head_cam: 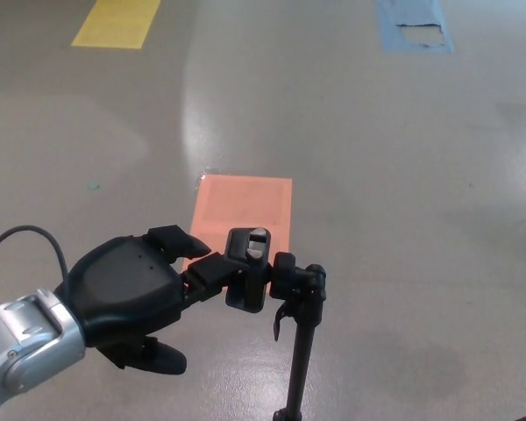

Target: The robot uses its left hand to grab the top of a phone stand kept on the floor and tilt it upwards to adjust its angle

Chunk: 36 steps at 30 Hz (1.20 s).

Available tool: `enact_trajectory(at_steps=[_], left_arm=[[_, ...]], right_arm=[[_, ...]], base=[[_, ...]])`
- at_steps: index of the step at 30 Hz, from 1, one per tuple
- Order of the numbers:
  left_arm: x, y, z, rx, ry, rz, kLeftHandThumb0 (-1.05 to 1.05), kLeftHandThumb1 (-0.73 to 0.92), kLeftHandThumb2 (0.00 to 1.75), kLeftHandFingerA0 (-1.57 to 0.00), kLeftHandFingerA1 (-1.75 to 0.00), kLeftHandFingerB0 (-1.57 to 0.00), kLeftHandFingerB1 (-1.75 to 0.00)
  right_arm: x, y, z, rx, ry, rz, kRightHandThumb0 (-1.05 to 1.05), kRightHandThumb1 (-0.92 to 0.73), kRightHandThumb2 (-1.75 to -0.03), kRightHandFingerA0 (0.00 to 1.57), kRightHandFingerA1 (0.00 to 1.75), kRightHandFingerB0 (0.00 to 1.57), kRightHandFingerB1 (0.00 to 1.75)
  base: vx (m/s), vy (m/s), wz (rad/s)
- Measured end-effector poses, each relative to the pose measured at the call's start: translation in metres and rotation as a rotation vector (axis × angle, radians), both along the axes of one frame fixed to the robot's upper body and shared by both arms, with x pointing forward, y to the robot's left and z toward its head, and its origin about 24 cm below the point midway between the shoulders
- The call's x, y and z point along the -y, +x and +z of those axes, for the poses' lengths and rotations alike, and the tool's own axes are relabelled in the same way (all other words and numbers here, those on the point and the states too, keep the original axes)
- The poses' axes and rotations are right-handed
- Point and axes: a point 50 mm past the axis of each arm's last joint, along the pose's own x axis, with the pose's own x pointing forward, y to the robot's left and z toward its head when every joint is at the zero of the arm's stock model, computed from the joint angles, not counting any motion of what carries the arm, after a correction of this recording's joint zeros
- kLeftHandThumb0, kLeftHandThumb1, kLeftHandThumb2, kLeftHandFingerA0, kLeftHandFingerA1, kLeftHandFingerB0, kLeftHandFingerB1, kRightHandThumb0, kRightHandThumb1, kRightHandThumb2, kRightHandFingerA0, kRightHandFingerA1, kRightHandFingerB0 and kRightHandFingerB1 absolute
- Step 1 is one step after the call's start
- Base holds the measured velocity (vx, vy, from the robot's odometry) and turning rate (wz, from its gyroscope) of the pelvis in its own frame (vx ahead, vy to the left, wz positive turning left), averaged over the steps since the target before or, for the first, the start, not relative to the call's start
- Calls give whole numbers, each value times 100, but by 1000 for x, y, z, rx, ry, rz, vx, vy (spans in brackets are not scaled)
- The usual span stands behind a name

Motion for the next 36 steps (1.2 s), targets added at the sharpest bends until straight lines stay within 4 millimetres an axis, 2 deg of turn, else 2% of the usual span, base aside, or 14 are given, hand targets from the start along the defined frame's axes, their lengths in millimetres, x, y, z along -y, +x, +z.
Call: enact_trajectory(at_steps=[5, 6, 9, 10, 14, 15, 17, 27, 28, 31, 32, 36], left_arm=[[0, 0, 1, 0, 1, 0, -79, 57, 90, -16, -43, -3, -20], [0, 1, 1, 4, 3, 3, -75, 69, 62, -26, -32, -6, -21], [-1, 3, 3, 19, 1, 14, -76, 69, 62, -27, -32, -6, -21], [-1, 3, 3, 23, -1, 16, -79, 58, 92, -18, -43, -2, -21], [-4, 12, 12, 77, -18, 64, -80, 61, 93, -17, -43, -3, -21], [-4, 13, 14, 87, -19, 72, -82, 66, 98, -18, -44, -4, -24], [-5, 18, 19, 112, -32, 106, -82, 67, 98, -18, -44, -4, -23], [-10, 27, 21, 131, -36, 233, -81, 69, 100, -17, -44, -3, -23], [-11, 28, 20, 131, -32, 245, -81, 86, 68, -22, -31, -2, -18], [-14, 30, 18, 125, -21, 276, -80, 85, 67, -22, -30, -1, -18], [-17, 31, 16, 119, -14, 296, -82, 70, 104, -11, -42, 0, -19], [-25, 35, 9, 98, 10, 347, -85, 71, 107, -14, -45, 0, -17]], right_arm=[[0, 0, 0, 0, 0, 0, -61, -77, -62, 29, 41, 27, 32], [0, 0, 0, 0, 0, 0, -61, -77, -62, 29, 42, 26, 32], [0, 0, 0, 0, 0, 0, -60, -78, -63, 31, 42, 30, 34], [0, 0, 0, 0, 0, 0, -61, -76, -63, 30, 43, 29, 34], [1, 0, 0, 2, 1, -1, -61, -78, -63, 31, 43, 29, 34], [1, 0, 0, 2, 1, -1, -60, -77, -62, 29, 42, 24, 33], [1, 0, 0, 2, 2, -2, -60, -77, -62, 29, 42, 24, 33], [0, 0, 0, 0, 7, -1, -59, -77, -62, 32, 42, 26, 33], [0, 0, 1, -1, 8, -1, -59, -78, -63, 32, 44, 27, 34], [0, 0, 1, 0, 10, -2, -60, -76, -62, 32, 42, 27, 34], [1, 0, 1, 0, 12, -4, -59, -76, -62, 32, 43, 27, 34], [1, 1, 1, 1, 14, -5, -59, -75, -62, 33, 42, 30, 34]], base=[[0, 0, 0], [0, 0, 0], [0, 0, 0], [0, 0, 0], [0, 0, 0], [0, 0, 0], [0, 0, 0], [0, 0, 0], [0, 0, 0], [0, 0, 0], [0, 0, 0], [0, 0, 0]])
